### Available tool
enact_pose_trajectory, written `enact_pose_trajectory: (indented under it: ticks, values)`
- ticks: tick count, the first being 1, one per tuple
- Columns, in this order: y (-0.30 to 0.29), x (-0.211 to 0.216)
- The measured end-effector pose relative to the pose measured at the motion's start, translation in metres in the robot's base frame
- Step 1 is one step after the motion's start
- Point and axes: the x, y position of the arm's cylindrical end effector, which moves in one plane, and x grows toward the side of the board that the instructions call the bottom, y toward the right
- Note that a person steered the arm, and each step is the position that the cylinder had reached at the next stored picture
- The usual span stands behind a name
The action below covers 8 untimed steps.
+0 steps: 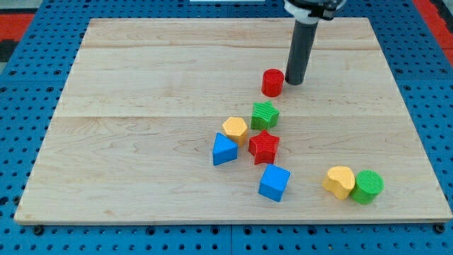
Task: Slide the red circle towards the top right
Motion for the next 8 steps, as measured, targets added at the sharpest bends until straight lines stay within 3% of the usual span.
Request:
enact_pose_trajectory:
  ticks: [2,3,5,6,7,8]
  values:
    - [-0.015,0.011]
    - [0.055,0.012]
    - [-0.044,0.057]
    - [-0.1,0.033]
    - [-0.027,0.021]
    - [-0.043,0.056]
